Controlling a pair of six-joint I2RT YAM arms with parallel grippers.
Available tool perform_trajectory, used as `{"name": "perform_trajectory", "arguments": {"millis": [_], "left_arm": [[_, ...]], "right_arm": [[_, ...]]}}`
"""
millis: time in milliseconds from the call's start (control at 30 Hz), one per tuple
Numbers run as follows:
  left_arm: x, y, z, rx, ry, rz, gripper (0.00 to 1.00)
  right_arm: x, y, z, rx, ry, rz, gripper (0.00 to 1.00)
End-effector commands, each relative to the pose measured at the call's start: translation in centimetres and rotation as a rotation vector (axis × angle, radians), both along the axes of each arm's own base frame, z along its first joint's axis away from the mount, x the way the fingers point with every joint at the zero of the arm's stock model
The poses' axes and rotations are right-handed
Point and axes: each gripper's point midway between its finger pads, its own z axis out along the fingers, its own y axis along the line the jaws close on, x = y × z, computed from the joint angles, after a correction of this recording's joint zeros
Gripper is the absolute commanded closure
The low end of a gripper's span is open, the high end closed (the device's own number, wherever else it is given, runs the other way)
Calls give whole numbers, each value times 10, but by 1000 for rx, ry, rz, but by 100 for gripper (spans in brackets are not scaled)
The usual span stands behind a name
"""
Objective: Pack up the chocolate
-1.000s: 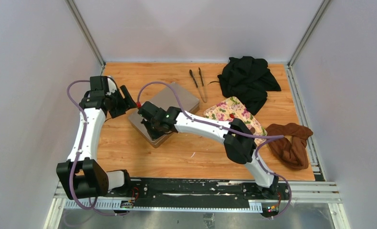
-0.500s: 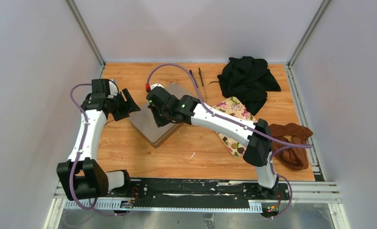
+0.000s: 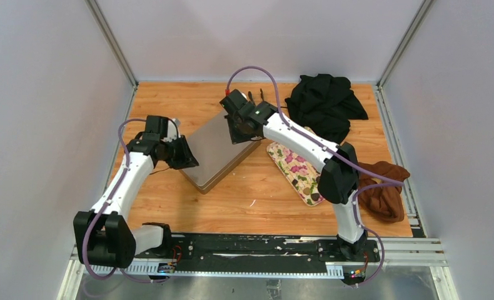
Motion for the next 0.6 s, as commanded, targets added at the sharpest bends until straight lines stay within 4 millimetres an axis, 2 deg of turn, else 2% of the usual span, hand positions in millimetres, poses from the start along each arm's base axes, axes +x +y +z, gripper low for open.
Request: {"name": "perform_trajectory", "arguments": {"millis": [0,133,200,333,433,500,567], "left_arm": [[-5,-14,0,-19,-6,-37,75],[-11,-25,-2,-21,-1,-70,77],[-12,-29,-1,-21,-3,-84,81],[-7,-30,7,-25,-20,-80,85],[-7,-33,6,-23,-14,-80,86],[-13,-36,-8,0,15,-86,88],[-24,-41,-31,1,70,-95,96]], "right_arm": [[15,-15,0,-31,16,-36,100],[38,-31,5,-48,9,-83,100],[48,-37,12,-59,-10,-100,100],[64,-51,6,-73,-5,-148,100],[72,-63,-18,-111,25,-182,100],[75,-71,-45,-145,65,-200,100],[72,-79,-78,-187,127,-211,100]]}}
